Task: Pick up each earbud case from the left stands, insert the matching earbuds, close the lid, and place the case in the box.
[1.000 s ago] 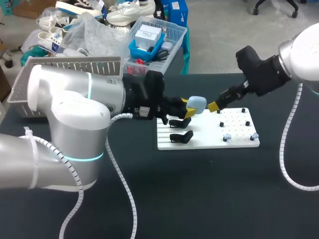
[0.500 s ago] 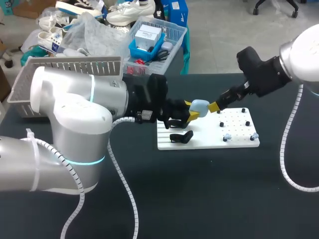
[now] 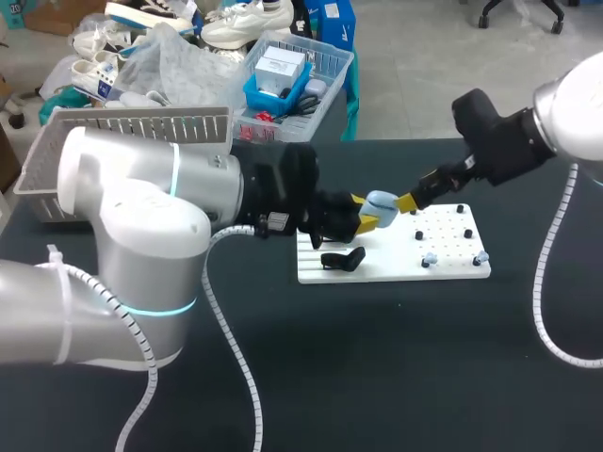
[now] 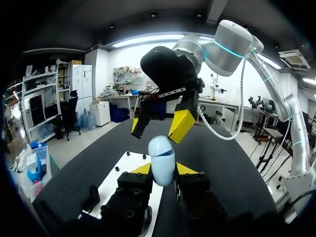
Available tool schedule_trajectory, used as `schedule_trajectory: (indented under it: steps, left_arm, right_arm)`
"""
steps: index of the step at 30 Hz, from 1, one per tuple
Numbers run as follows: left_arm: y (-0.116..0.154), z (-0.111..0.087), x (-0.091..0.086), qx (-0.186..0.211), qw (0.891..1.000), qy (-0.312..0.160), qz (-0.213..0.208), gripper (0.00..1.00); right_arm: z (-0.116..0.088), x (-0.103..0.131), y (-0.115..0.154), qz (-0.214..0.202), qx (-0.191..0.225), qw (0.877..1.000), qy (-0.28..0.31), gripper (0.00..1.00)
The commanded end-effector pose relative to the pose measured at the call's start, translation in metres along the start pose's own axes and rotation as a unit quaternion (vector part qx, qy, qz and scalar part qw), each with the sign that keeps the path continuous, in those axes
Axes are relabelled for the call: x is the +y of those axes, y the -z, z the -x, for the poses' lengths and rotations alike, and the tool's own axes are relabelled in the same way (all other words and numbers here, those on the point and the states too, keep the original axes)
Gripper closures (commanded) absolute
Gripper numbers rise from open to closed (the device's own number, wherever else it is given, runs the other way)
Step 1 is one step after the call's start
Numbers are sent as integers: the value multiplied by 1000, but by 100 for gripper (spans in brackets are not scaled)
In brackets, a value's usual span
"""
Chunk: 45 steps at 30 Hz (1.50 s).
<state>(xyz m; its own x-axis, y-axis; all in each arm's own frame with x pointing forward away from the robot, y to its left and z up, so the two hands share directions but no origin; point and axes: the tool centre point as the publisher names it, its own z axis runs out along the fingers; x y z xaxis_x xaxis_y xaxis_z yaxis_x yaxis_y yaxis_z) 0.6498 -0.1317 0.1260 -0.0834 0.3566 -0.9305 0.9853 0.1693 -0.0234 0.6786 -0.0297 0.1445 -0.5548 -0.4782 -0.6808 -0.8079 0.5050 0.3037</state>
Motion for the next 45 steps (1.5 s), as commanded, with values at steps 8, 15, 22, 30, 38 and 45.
schedule_trajectory:
  steps: [8, 15, 22, 30, 38, 45]
  left_arm:
    - [1, -12, -11, 4, 999, -35, -1, 100]
    - [3, -10, -11, -17, 999, -34, -2, 100]
    - [11, 8, -22, -82, 994, -68, -13, 100]
    - [15, 32, -31, -156, 984, -70, -38, 100]
    - [-3, 38, -23, -186, 977, -105, -30, 100]
    - [-21, 27, -6, -196, 974, -108, -32, 100]
  right_arm:
    - [-2, 3, 6, -12, 0, 1000, -1, 0]
    - [-7, 4, 13, -25, -2, 1000, -6, 0]
    - [-19, 2, 25, -46, -7, 999, -21, 0]
    - [-33, -2, 40, -65, -14, 997, -42, 0]
    - [-48, -5, 52, -67, -11, 996, -64, 0]
    - [-53, -10, 60, -63, -5, 995, -80, 0]
